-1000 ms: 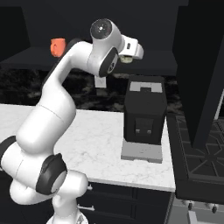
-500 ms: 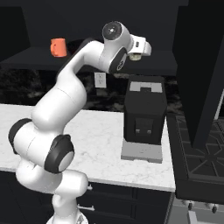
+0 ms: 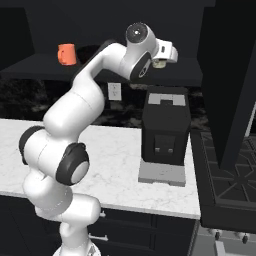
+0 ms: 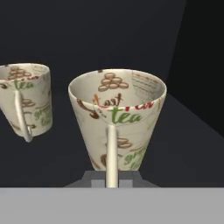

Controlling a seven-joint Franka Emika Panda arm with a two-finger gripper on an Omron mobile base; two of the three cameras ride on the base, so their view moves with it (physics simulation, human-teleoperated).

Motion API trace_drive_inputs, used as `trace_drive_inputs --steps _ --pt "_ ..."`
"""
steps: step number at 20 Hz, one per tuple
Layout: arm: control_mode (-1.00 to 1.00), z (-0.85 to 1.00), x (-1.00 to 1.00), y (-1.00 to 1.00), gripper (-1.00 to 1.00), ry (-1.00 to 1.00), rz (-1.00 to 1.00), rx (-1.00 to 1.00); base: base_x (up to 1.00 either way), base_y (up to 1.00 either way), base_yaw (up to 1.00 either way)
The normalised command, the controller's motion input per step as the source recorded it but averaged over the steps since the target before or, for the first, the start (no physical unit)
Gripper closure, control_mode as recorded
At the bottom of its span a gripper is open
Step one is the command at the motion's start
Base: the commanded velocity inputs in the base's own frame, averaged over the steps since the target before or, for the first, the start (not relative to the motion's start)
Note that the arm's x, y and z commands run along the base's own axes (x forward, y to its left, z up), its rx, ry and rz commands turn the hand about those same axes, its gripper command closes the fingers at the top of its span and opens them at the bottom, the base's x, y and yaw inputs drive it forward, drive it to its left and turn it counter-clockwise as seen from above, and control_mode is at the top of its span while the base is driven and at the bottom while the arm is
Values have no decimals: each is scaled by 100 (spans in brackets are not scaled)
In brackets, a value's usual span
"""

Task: Gather all objects into one cabinet and sort the glasses and bowls to opposite sides.

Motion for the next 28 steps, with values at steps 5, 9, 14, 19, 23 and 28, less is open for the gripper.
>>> trace_drive_inputs --steps 5,9,14,19,23,28 --pt "-100 -24 9 0 100 5 0 0 0 0 0" --pt "-100 -16 8 0 100 1 0 0 0 0 0" --pt "-100 -9 10 0 100 -1 0 0 0 0 0" --pt "-100 -9 24 0 100 0 0 0 0 0 0" --pt "-100 -3 32 0 -100 0 0 0 0 0 0" --pt "-100 6 6 0 -100 -5 2 1 0 0 0"
